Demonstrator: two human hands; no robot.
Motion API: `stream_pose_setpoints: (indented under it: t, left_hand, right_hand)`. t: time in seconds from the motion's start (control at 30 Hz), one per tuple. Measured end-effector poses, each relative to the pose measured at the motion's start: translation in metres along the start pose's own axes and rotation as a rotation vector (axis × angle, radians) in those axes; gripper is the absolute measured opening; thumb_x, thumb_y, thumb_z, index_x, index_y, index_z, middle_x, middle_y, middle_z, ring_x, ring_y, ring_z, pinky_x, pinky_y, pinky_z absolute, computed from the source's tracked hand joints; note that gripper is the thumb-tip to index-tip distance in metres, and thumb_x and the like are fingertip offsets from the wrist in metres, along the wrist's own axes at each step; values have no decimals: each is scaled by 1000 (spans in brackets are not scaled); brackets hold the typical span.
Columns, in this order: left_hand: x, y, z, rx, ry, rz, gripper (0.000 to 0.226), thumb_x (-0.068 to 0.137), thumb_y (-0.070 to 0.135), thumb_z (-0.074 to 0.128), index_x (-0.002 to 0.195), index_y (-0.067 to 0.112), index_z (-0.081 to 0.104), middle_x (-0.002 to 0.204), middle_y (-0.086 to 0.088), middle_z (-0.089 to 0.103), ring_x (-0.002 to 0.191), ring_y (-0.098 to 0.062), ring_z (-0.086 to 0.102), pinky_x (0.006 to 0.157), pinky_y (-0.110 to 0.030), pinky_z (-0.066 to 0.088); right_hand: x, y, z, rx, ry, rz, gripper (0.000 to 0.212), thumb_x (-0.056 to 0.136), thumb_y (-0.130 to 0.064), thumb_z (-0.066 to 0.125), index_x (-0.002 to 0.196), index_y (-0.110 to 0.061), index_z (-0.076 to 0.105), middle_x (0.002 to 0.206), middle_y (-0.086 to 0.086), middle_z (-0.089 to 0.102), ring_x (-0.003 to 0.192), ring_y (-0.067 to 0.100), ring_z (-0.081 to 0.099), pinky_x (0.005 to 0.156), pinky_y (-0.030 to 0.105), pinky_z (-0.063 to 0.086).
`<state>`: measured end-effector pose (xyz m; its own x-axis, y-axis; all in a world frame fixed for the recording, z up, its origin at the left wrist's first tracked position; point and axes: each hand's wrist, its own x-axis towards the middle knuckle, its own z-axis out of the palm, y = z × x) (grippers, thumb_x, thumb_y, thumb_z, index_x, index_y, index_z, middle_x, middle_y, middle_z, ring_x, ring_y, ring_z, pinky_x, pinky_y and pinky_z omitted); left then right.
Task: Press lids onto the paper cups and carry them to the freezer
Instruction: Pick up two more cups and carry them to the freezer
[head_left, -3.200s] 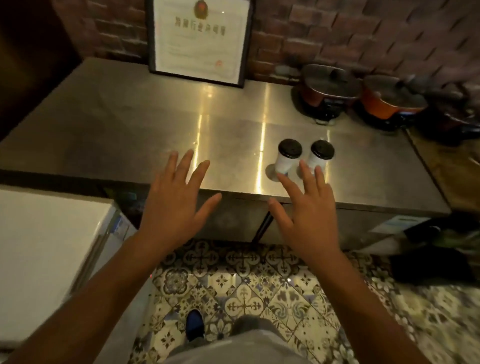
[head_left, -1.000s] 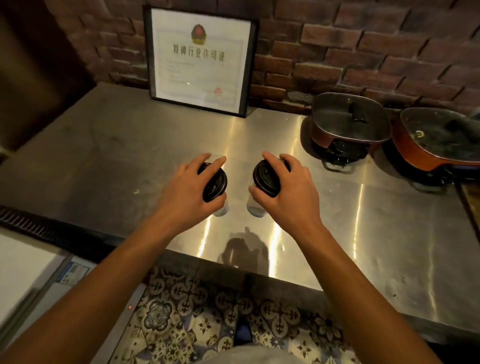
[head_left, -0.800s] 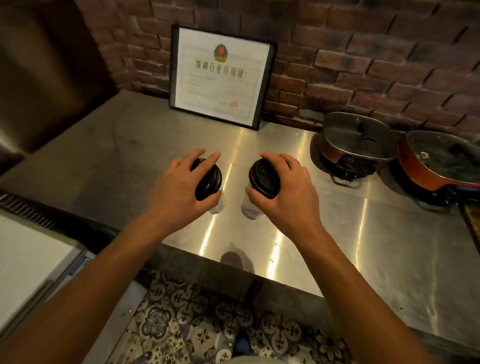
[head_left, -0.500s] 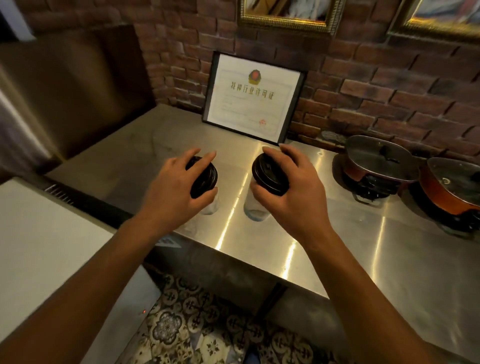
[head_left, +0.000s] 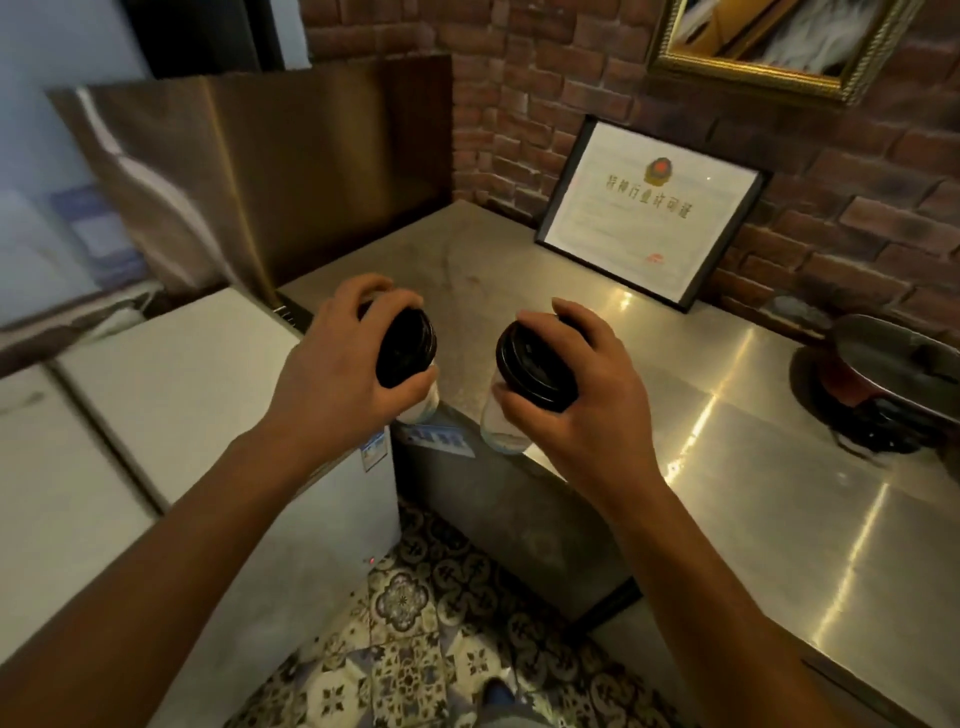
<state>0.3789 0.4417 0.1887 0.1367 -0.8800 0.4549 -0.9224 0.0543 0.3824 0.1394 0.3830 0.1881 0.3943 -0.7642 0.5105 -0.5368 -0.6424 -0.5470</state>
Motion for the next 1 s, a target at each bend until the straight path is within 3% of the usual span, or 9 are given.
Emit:
stream_pose_setpoints:
  t: [0.13,0.37,0.53,0.6,0.7,1.0]
  left_hand:
    - [-26,-26,-20,80,31,-103,72,85,52,73,148,35,45,155,-4,37,133,-29,46,100,-44,50]
    - [-56,-54,-49,234,77,-326,71,84,53,71,148,33,46,148,-4,44,127,-30,48,99,-44,49]
    - [-71,-63,-72,365,192,-454,74,81,47,78,147,27,50,149,-11,44,130,-38,46,103,-50,47]
    - [-80,-63,-80,391,206,-487,75,80,47,78,147,25,51,148,-12,45,130,-38,47,103,-49,47]
    - [-107,-63,-96,418,243,-582,75,80,46,78,147,26,50,150,-10,43,128,-37,47,104,-48,46]
    - [-236,-40,-159,558,350,-859,72,80,47,77,144,23,55,141,-14,51,122,-37,54,95,-50,53]
  right_hand:
    - [16,-21,30,33,-90,-90,71,81,-41,83,145,-40,51,157,-1,43,143,20,41,108,41,52]
    - [58,-46,74,193,-181,-224,66,83,-50,76,145,-37,55,158,-5,41,142,17,40,111,41,49]
    - [71,-62,107,247,-276,-353,66,84,-48,76,145,-31,57,158,-2,43,142,18,38,109,27,37]
    - [73,-70,120,253,-312,-395,66,84,-47,78,145,-31,58,158,0,44,142,20,39,108,27,36]
    - [72,-94,143,331,-387,-460,64,84,-47,77,143,-31,60,157,1,46,142,23,42,109,32,40]
    - [16,-200,183,523,-596,-639,63,84,-50,71,142,-29,61,153,0,48,136,23,46,107,24,35]
